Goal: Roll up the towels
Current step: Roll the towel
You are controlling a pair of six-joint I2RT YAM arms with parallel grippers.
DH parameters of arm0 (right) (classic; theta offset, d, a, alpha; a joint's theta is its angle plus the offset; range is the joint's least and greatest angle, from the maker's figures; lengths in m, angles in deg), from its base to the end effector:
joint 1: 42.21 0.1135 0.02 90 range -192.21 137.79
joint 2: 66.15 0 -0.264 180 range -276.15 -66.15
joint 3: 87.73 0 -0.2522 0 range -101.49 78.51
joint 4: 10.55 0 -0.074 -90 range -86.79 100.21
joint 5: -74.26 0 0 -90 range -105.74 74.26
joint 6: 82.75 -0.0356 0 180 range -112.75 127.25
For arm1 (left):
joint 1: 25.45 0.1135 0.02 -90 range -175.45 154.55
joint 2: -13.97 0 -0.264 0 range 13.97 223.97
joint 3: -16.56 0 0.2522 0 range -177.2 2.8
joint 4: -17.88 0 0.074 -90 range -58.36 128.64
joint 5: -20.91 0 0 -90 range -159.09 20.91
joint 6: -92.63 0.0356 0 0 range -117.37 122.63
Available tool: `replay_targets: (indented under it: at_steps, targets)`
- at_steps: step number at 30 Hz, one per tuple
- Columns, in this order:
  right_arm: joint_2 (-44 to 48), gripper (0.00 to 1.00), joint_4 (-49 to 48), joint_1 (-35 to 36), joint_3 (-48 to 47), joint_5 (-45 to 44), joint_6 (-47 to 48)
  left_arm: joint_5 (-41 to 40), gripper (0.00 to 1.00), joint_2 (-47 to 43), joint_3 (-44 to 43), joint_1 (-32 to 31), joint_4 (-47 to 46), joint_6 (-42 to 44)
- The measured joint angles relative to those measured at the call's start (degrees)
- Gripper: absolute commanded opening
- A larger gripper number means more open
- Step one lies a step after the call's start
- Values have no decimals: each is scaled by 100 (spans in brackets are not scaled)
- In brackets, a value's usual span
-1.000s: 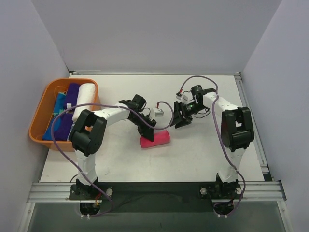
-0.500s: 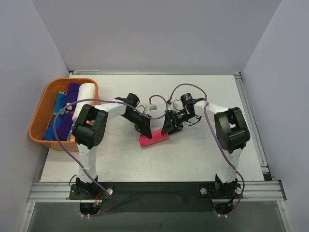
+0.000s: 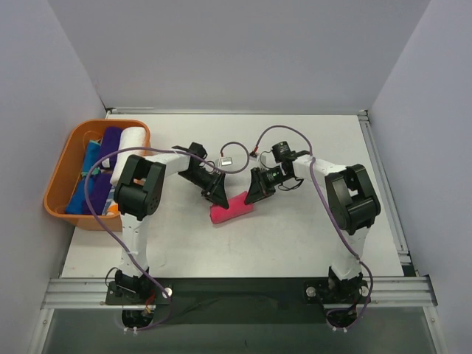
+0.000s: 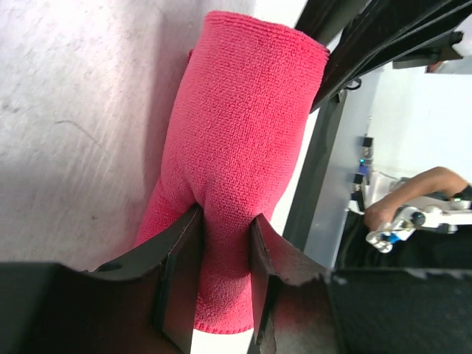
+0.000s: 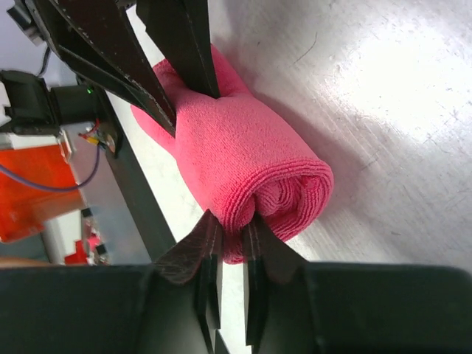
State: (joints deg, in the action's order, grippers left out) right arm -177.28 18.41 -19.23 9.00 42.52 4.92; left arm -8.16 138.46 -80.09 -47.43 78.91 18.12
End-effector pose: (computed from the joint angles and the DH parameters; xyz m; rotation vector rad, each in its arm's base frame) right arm 0.3462 0.1797 0.1643 -0.8280 2.3060 1.4720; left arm 0.3540 -0.1764 0.1220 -0.8734 -2.5268 1.5715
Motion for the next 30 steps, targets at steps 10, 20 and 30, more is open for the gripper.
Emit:
replay_targets:
  at_steps: [10, 20, 30]
  targets:
    - [-470, 0, -157, -133, -131, 557, -595, 72, 51, -140, 262, 227, -166, -260]
    - [-800, 0, -168, -186, -197, 927, -1445, -2096, 87, -2260, 1408, -46, -1294, 625]
    - [-1207, 0, -116, -404, -490, 1145, -2057, -3654, 97, -3342, 2426, -1449, -2109, 2149]
